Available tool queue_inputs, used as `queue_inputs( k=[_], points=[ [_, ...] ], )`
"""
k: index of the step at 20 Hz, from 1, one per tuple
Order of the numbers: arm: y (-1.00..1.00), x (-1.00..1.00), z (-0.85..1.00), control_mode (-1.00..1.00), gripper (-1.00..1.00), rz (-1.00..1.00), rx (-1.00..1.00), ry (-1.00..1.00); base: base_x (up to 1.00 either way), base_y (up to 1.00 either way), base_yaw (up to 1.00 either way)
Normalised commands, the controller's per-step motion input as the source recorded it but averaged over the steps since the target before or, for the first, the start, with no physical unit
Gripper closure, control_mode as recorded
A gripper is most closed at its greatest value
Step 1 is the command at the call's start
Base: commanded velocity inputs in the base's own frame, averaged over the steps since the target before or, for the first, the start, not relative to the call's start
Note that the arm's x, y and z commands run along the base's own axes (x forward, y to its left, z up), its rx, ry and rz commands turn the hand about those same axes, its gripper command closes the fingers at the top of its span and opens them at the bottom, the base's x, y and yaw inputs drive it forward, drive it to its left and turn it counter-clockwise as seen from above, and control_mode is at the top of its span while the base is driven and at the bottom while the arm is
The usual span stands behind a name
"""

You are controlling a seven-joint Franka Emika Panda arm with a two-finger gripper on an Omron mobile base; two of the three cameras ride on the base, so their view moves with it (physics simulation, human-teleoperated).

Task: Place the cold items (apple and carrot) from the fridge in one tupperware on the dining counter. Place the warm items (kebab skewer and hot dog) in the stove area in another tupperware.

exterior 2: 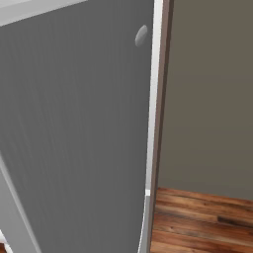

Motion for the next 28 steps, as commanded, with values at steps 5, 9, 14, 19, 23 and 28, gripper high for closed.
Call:
queue_inputs(
  k=[5,9,14,19,23,28],
  points=[
    [0.04,-0.01,-0.01,-1.00,-1.00,-0.05,0.00,-0.01,0.00,0.00,0.00],
    [0.34,0.04,-0.33,-1.00,-1.00,-0.25,-0.01,-0.07,0.00,0.00,0.00],
    [0.05,0.17,-0.52,-1.00,-1.00,-0.13,0.01,-0.14,0.00,0.00,0.00],
    [0.05,0.42,-0.32,-1.00,-1.00,-0.07,0.00,-0.02,0.00,0.00,0.00],
    [0.06,0.62,-0.08,-1.00,-1.00,0.00,0.00,0.01,0.00,0.00,0.00],
    [0.10,0.45,-0.15,-1.00,-1.00,0.04,-0.06,0.01,0.00,0.00,0.00]
  ],
)
